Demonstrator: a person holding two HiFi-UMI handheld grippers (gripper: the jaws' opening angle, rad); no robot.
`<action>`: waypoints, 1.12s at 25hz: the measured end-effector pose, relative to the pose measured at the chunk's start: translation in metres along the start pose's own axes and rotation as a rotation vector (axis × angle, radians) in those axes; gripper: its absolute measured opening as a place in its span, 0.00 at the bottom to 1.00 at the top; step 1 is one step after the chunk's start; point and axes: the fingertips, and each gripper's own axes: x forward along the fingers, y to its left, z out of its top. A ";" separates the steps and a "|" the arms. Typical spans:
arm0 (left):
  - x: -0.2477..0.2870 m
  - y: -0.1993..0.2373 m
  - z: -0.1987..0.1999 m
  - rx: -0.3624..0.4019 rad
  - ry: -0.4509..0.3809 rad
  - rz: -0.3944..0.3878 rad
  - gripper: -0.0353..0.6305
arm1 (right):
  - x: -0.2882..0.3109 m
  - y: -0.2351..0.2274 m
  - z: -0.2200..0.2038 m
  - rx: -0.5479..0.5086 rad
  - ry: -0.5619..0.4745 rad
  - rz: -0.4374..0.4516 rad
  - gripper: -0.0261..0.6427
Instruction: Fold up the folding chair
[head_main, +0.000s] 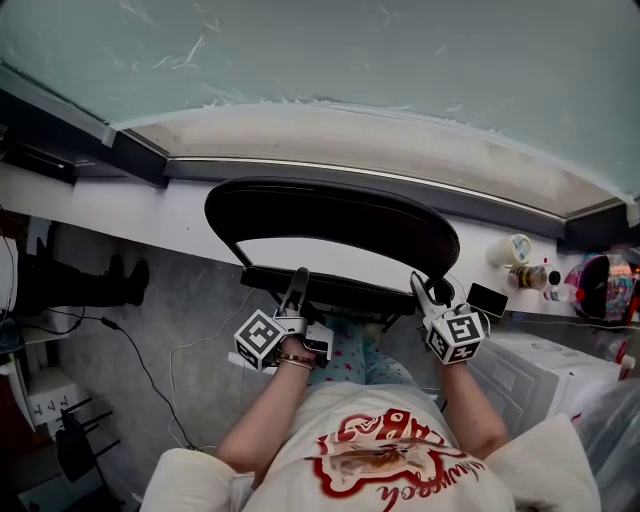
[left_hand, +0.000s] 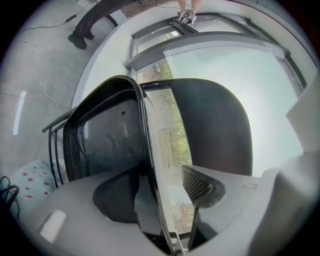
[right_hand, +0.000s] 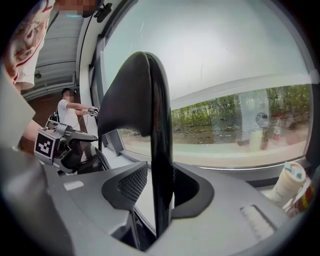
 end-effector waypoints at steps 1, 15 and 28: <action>-0.001 -0.002 0.001 0.008 0.004 -0.008 0.44 | 0.001 0.000 0.001 0.002 -0.003 0.000 0.27; 0.008 -0.009 -0.003 0.001 0.033 -0.052 0.44 | -0.001 -0.002 0.000 -0.001 0.083 0.081 0.21; -0.044 -0.002 -0.007 -0.024 -0.013 0.024 0.38 | -0.063 0.055 -0.007 -0.109 0.078 0.219 0.24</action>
